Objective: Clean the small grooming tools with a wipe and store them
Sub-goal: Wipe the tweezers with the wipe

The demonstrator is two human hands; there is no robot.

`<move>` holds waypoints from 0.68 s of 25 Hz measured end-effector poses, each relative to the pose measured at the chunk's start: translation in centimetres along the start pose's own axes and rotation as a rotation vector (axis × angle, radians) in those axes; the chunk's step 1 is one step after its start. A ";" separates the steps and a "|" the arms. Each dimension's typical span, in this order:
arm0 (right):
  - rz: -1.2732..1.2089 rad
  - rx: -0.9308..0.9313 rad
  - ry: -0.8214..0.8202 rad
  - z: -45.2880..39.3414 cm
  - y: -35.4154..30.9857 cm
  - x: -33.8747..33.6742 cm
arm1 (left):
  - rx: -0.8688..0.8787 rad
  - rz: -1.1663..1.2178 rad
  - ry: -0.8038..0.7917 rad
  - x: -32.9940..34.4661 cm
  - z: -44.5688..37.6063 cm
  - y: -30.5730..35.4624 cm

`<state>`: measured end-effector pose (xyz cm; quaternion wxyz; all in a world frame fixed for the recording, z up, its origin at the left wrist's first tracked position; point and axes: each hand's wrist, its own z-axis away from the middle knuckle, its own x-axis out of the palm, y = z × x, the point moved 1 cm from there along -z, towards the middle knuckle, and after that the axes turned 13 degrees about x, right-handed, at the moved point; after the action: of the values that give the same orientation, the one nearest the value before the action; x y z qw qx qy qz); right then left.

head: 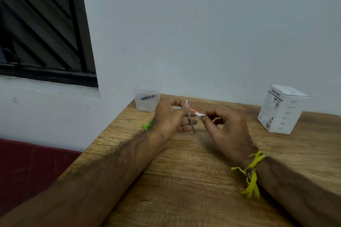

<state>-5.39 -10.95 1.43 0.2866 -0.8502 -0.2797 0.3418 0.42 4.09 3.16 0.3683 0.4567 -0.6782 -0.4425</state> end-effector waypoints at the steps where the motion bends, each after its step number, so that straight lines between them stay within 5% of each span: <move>1: -0.045 0.076 0.004 -0.2 -0.1 0.2 | 0.001 0.011 -0.024 0.1 0.1 0.0; 9: -0.192 0.312 -0.104 -0.4 0.2 0.3 | -0.014 -0.005 -0.129 1.0 0.4 -0.1; 17: -0.148 0.332 -0.097 -0.1 -0.2 0.5 | -0.059 0.036 -0.093 1.5 0.6 0.0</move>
<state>-5.02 -10.53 1.40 0.4334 -0.7509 -0.2949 0.4017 -0.60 2.87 3.05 0.3577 0.4124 -0.6894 -0.4761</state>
